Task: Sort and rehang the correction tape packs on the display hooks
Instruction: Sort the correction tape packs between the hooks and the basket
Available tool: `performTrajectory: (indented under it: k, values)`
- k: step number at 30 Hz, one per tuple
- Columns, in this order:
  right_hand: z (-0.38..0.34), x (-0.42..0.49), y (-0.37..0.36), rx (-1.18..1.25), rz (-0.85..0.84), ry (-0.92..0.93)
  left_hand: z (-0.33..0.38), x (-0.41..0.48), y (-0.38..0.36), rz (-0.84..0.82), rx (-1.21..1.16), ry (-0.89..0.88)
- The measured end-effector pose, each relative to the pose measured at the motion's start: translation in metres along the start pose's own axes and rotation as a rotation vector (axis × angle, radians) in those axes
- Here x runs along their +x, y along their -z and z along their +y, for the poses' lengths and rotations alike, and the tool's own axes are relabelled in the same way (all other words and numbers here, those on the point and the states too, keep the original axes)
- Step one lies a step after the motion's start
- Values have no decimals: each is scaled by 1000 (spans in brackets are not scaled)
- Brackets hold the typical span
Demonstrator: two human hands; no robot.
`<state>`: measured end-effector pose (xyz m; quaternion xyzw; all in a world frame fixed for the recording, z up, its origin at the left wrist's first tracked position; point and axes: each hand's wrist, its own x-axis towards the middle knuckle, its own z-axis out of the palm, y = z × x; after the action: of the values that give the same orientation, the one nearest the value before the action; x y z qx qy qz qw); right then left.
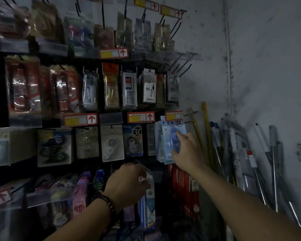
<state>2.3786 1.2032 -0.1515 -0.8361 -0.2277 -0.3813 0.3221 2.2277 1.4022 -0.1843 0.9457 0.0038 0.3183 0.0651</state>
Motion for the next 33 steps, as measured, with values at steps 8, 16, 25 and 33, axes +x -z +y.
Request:
performTrajectory:
  k: [8,16,25,33]
  values:
    - [12,-2,-4,-34,-102,22,-7,-1,-3,-3,-54,-6]
    - [15,-2,-10,-51,-97,-14,-10,-7,-5,-13,-68,-22]
    - [17,-17,-9,-26,39,57,-16,-15,-2,-22,-26,-3]
    - [11,1,-7,-43,-6,31,-17,-16,-5,-23,-32,10]
